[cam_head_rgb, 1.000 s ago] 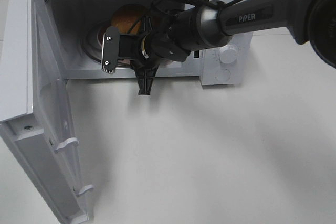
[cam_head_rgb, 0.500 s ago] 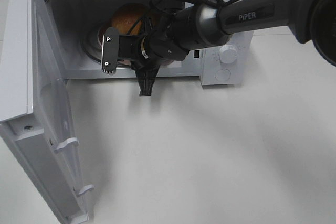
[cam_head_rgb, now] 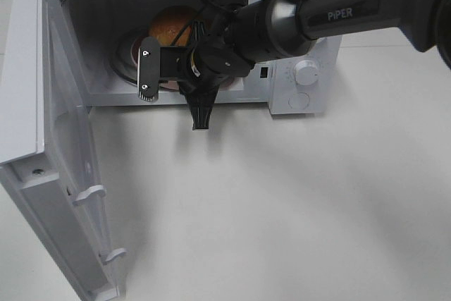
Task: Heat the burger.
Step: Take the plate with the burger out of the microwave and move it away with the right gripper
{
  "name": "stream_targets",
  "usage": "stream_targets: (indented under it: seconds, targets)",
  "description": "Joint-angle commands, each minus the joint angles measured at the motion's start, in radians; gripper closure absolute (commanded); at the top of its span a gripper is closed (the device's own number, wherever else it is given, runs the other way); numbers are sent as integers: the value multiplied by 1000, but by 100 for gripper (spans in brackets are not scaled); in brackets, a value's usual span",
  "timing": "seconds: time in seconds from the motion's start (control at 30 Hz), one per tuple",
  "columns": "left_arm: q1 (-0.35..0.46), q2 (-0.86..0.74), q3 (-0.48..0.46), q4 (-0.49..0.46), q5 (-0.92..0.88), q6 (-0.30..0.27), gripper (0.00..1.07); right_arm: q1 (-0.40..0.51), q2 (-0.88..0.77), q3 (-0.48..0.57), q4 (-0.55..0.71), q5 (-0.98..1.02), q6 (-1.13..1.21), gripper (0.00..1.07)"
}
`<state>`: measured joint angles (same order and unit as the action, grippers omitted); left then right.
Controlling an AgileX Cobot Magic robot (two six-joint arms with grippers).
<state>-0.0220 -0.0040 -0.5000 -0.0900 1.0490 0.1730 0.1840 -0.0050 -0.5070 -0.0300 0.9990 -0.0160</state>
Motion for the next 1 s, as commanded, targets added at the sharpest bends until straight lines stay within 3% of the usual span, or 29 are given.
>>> stream_targets:
  seconds: [0.03,1.0]
  targets:
    - [-5,-21,3,-2,-14,-9,106,0,-21,2,-1,2,-9,45]
    - [-5,-21,3,-2,-14,-9,106,0,-21,2,-1,2,-9,45]
